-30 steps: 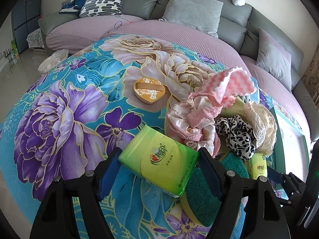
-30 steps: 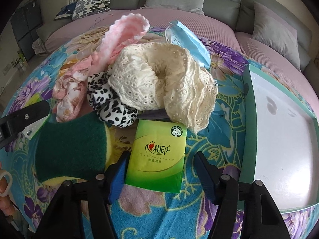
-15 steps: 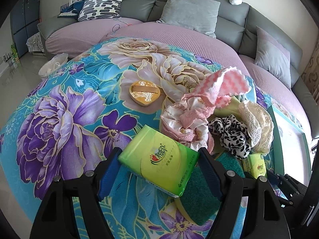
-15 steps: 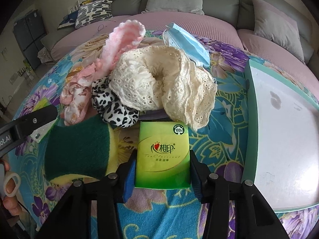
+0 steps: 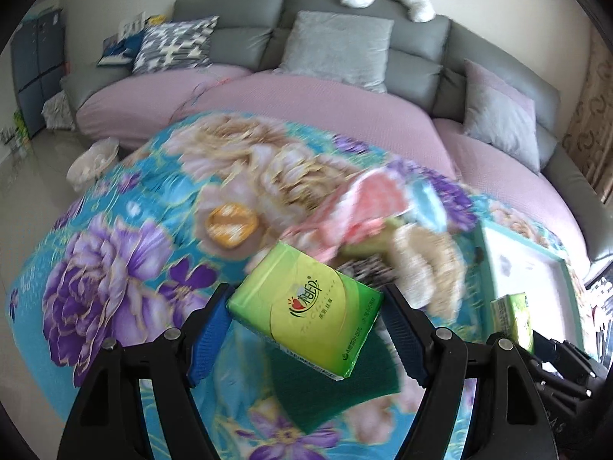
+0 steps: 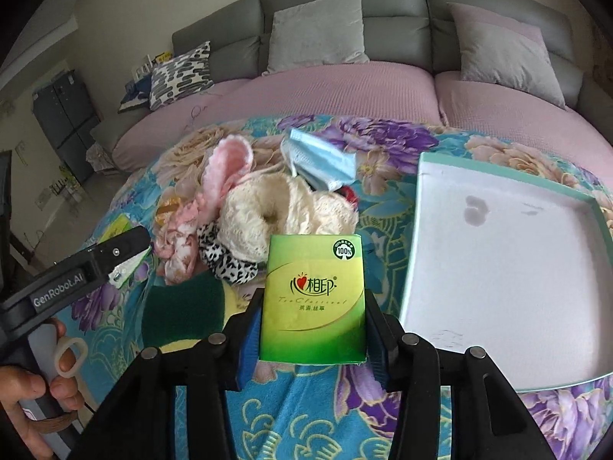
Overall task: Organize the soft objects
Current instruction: 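Carry the green tissue pack into the white tray and release it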
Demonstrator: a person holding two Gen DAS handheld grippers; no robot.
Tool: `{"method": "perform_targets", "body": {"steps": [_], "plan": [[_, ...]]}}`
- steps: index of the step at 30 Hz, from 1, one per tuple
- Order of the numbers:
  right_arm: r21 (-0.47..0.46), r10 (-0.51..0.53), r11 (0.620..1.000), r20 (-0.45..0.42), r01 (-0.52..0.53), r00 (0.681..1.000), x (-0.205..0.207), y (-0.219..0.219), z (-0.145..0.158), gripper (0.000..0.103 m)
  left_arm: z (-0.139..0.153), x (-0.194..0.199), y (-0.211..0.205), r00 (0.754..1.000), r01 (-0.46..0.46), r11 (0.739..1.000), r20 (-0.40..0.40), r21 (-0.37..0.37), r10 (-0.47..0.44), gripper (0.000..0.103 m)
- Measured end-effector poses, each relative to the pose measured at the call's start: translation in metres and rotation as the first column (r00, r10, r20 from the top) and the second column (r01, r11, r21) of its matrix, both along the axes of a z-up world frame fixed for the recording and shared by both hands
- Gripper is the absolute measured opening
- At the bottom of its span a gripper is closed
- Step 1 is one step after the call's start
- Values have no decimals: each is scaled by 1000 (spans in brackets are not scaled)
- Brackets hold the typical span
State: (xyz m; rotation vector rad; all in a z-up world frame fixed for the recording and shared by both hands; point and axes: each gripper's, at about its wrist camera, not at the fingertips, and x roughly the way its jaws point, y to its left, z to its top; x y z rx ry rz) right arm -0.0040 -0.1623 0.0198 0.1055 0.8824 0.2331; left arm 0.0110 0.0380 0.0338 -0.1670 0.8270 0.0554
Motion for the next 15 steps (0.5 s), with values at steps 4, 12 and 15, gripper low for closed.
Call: {"method": "perform_targets", "body": {"steps": [4, 12, 15], "plan": [[-55, -112, 992, 5, 113, 994, 9, -35, 15, 49, 18, 12, -32, 997, 76, 997, 32, 17, -77, 78], [-59, -290, 954, 74, 295, 954, 16, -121, 35, 49, 36, 39, -115, 968, 236, 968, 67, 87, -242, 78], [-49, -344, 936, 68, 348, 936, 17, -148, 25, 49, 34, 43, -147, 955, 280, 953, 67, 116, -289, 78]]}}
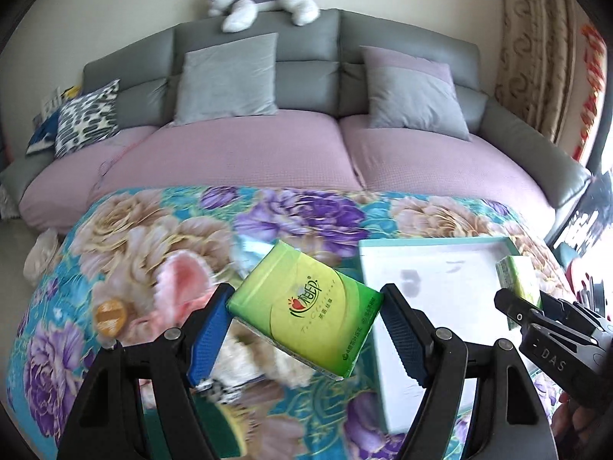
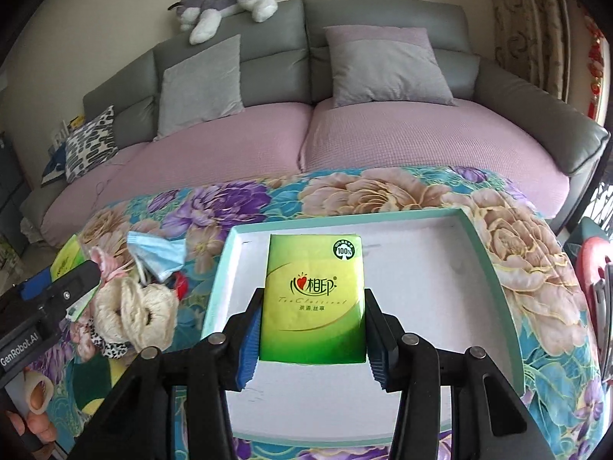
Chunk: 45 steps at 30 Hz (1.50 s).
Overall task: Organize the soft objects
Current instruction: 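Carry the green tissue pack into the white tray and release it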
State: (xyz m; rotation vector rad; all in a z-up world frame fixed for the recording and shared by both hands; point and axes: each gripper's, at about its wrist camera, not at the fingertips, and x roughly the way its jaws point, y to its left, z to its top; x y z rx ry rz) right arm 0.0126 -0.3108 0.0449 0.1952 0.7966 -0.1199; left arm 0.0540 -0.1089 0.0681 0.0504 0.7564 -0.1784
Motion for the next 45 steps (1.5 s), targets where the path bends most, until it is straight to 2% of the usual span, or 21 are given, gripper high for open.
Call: {"method": "perform_targets", "body": {"steps": [7, 16, 27, 37, 43, 45], "plan": [[7, -131, 991, -37, 131, 991, -2, -64, -34, 49, -17, 8, -65, 997, 78, 995, -11, 65, -78, 78], [45, -210, 976, -56, 213, 976, -6, -104, -53, 49, -28, 21, -121, 991, 133, 985, 2, 107, -134, 78], [33, -204, 978, -99, 208, 974, 3, -109, -71, 49, -56, 40, -134, 992, 126, 987, -41, 96, -122, 78], [8, -197, 980, -125, 200, 972, 9, -104, -77, 49, -67, 47, -135, 990, 133, 990, -51, 53, -130, 78], [-41, -214, 977, -133, 211, 968, 10, -102, -75, 50, -68, 48, -137, 988, 148, 987, -63, 63, -144, 79], [-44, -222, 975, -126, 218, 967, 9, -104, -72, 54, -65, 47, -135, 989, 140, 988, -59, 63, -137, 79]]}}
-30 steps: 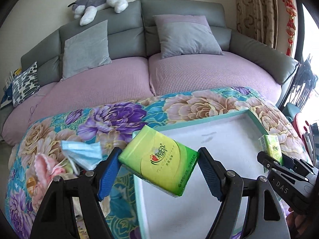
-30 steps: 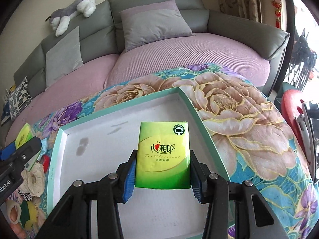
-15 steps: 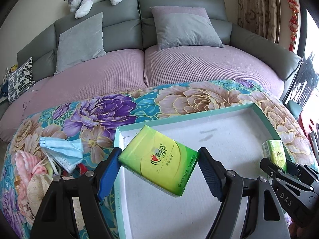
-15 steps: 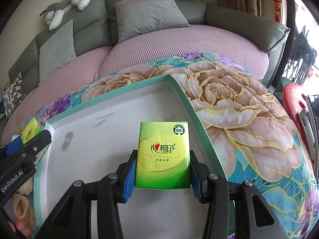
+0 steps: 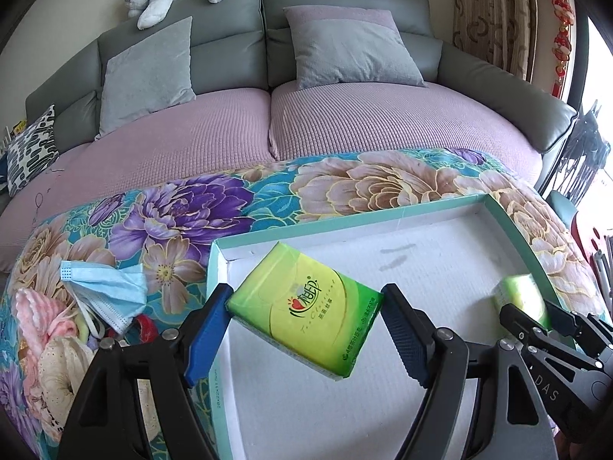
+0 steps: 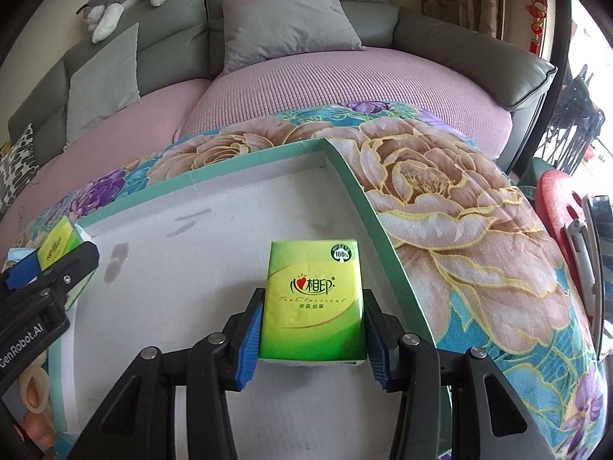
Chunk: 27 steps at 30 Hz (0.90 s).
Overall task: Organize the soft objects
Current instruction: 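Carry the green tissue pack into the white tray and release it, then move the left gripper over the green scouring sponge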
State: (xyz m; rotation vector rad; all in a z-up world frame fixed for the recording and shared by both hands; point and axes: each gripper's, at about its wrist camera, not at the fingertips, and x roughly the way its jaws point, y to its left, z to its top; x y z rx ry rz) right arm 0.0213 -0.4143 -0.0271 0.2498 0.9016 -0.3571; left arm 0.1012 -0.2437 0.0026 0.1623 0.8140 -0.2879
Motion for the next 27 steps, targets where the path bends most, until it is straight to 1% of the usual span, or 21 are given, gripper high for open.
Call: {"method": "perform_targets", "body": {"steps": [1, 2, 3, 4, 5, 6, 7, 8, 9, 10, 12, 16, 20, 24, 27], "plan": [[-4, -7, 1000, -2, 7, 1000, -1, -1, 1, 61, 1, 0, 2, 1000, -5, 1000, -2, -3, 5, 80], [-6, -11, 1000, -3, 11, 1000, -2, -2, 2, 63, 2, 0, 4, 1000, -11, 1000, -2, -7, 11, 81], [-7, -14, 1000, -2, 14, 1000, -3, -2, 3, 64, 4, 0, 6, 1000, -15, 1000, 1, -11, 15, 86], [-10, -16, 1000, -4, 16, 1000, -3, -2, 4, 64, 6, -1, 9, 1000, -19, 1000, 4, -14, 19, 88], [-14, -15, 1000, -7, 15, 1000, -3, -1, 5, 64, 8, -1, 11, 1000, -23, 1000, 9, -16, 24, 88], [-21, -12, 1000, -12, 12, 1000, -4, 0, 6, 68, 10, -2, 13, 999, -28, 999, 16, -19, 28, 88], [-31, -7, 999, -18, 7, 1000, -4, 1, 7, 74, 12, -3, 15, 999, -32, 999, 22, -23, 33, 89], [-46, 1, 999, -23, -2, 1000, -4, 4, 9, 78, 14, -3, 17, 999, -39, 999, 27, -28, 40, 90], [-60, 12, 998, -22, -14, 1000, -4, 6, 11, 86, 16, -4, 19, 998, -49, 998, 35, -31, 50, 98], [-78, 17, 997, -23, -18, 1000, -5, 9, 13, 95, 18, -4, 23, 997, -63, 997, 46, -34, 65, 103], [-121, 13, 992, -26, -16, 1000, -5, 13, 18, 103, 21, -6, 32, 994, -92, 995, 61, -45, 94, 103], [-136, 23, 990, -25, -26, 999, -7, 20, 24, 103, 25, -7, 54, 987, -146, 987, 54, -71, 150, 103], [-152, 32, 988, -50, -39, 998, -13, 32, 21, 103, 26, -15, 74, 982, -181, 982, 48, -63, 184, 103], [-139, 57, 988, -59, -65, 997, -24, 50, 18, 103, 22, -33, 98, 978, -203, 978, 41, -53, 206, 103], [-134, 62, 988, -64, -70, 996, -31, 63, 19, 103, 16, -40, 121, 962, -269, 962, 25, -45, 271, 103]]}}
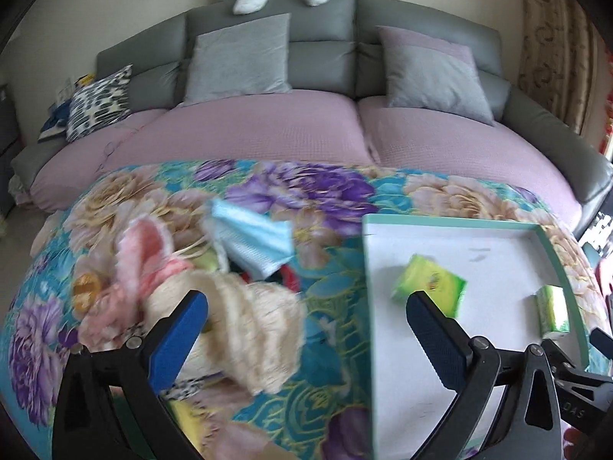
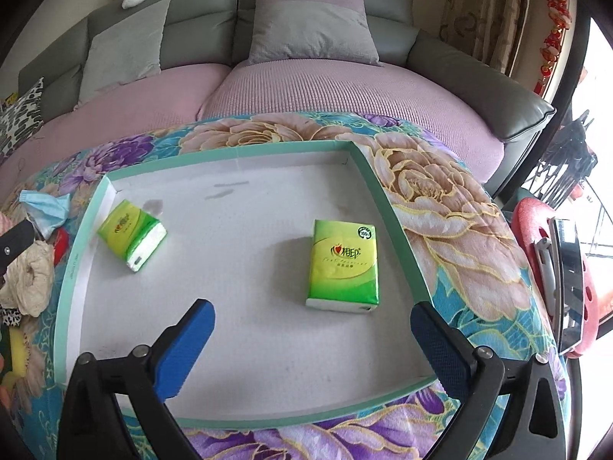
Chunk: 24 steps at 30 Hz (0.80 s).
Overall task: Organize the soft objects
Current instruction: 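Move the left gripper over the green scouring sponge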
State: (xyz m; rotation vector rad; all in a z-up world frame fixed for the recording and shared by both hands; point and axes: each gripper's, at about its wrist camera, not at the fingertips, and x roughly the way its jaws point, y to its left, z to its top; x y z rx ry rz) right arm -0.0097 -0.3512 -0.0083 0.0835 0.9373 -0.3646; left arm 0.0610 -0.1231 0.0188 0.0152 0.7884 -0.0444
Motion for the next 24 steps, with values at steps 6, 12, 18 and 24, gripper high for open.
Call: {"method": "perform_targets", "body": {"steps": [6, 12, 18, 24], "plan": [[-23, 42, 999, -3, -42, 999, -8, 32, 6, 103, -3, -16, 31, 999, -46, 998, -19, -50, 45, 103], [-9, 97, 995, 24, -97, 995, -15, 67, 13, 103, -4, -33, 67, 996, -88, 995, -12, -46, 87, 103], [24, 171, 985, 14, -172, 985, -17, 110, 8, 103, -6, -48, 114, 988, -152, 986, -13, -70, 151, 103], [46, 227, 973, 15, -228, 974, -5, 151, 9, 103, -11, -56, 152, 978, -207, 975, -19, -81, 206, 103]]}}
